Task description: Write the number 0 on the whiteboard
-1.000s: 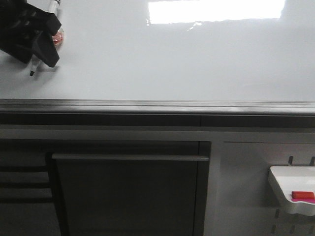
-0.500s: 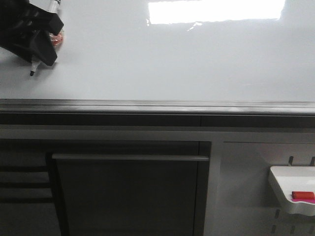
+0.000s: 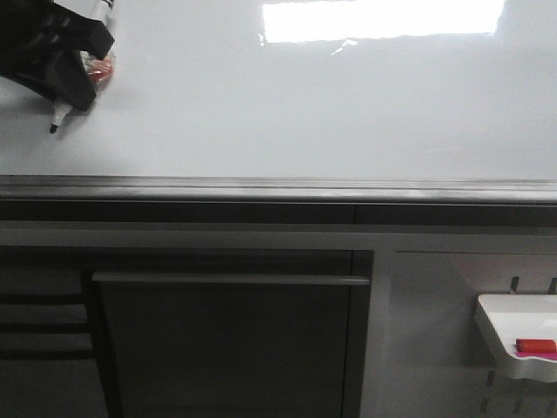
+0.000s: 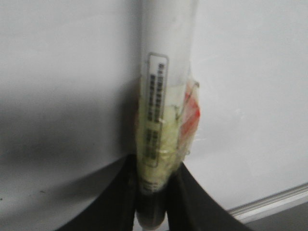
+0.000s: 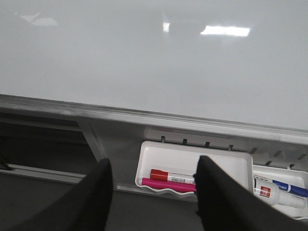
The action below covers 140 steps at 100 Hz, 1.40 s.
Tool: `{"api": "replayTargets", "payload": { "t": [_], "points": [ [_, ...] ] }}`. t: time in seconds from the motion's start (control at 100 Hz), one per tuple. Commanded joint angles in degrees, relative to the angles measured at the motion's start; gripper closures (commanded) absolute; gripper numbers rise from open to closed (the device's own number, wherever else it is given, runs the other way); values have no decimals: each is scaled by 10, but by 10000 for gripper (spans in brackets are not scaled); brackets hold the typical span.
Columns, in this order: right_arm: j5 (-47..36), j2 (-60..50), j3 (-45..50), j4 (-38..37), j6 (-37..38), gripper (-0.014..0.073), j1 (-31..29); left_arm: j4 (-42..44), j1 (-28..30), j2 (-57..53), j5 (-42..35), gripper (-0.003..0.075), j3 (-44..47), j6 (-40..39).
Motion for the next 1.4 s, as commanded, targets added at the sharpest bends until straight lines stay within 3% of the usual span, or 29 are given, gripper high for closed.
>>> {"api": "replayTargets", "payload": {
  "t": [0.0,0.25,0.51,0.82,1.01,1.2,1.39],
  "points": [
    [-37,6,-22,0,-5,242,-1,-3,-3,-26,-35,704,-18,-3],
    [-29,6,-22,25,-6,242,-1,-3,-3,-87,16,731,-18,62],
    [34,41,-63,132,-117,242,46,-5,-60,-177,160,731,-18,185],
    [118,151,-166,175,-249,242,198,-16,-238,-204,297,731,-18,238],
    [197,247,-250,169,-300,242,304,-16,-349,-203,307,731,-18,240],
    [268,331,-340,168,-328,242,373,-16,-407,-203,307,731,-18,240],
    [285,373,-393,168,-345,242,426,-16,-415,-203,306,731,-18,240]
  ]
}}
